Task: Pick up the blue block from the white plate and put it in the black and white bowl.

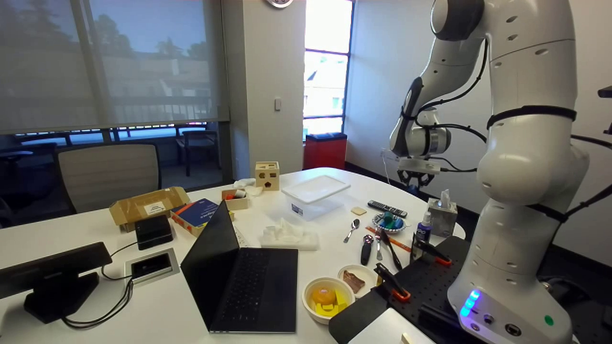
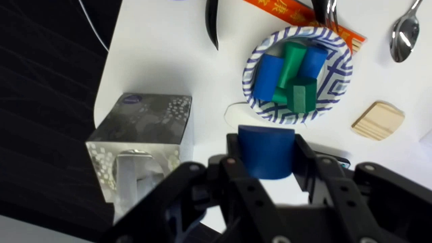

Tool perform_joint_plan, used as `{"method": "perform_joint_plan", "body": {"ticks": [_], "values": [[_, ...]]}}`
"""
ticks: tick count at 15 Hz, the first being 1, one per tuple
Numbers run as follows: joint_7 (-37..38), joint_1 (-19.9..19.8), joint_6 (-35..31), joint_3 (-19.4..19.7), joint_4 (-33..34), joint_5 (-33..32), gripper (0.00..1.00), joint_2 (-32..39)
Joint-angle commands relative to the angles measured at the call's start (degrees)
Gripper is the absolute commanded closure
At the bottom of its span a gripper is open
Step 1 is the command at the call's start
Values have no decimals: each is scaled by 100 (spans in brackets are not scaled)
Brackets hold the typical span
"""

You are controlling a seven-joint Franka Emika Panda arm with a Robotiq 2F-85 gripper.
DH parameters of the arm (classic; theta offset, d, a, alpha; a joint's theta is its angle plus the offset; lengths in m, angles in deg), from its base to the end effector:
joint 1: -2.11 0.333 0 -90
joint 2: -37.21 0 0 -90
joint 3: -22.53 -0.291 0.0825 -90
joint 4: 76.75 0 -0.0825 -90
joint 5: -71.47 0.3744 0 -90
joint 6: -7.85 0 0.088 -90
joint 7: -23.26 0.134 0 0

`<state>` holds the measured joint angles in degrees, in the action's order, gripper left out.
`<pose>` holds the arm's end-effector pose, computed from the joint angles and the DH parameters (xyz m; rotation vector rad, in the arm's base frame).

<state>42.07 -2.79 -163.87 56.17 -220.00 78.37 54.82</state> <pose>0.3660 -0.3237 0.1709 2.5332 -1.5113 0.3300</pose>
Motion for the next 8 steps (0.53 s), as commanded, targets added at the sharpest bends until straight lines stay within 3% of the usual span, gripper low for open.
{"method": "perform_joint_plan", "body": {"ticks": [1,4,8], "values": [[-1031,-972,400,-1048,442,447,86,-195],[-1835,-1645,598,-1857,754,1055,86,39],[-2154,-1948,756,-2126,968,1132,86,501]]}}
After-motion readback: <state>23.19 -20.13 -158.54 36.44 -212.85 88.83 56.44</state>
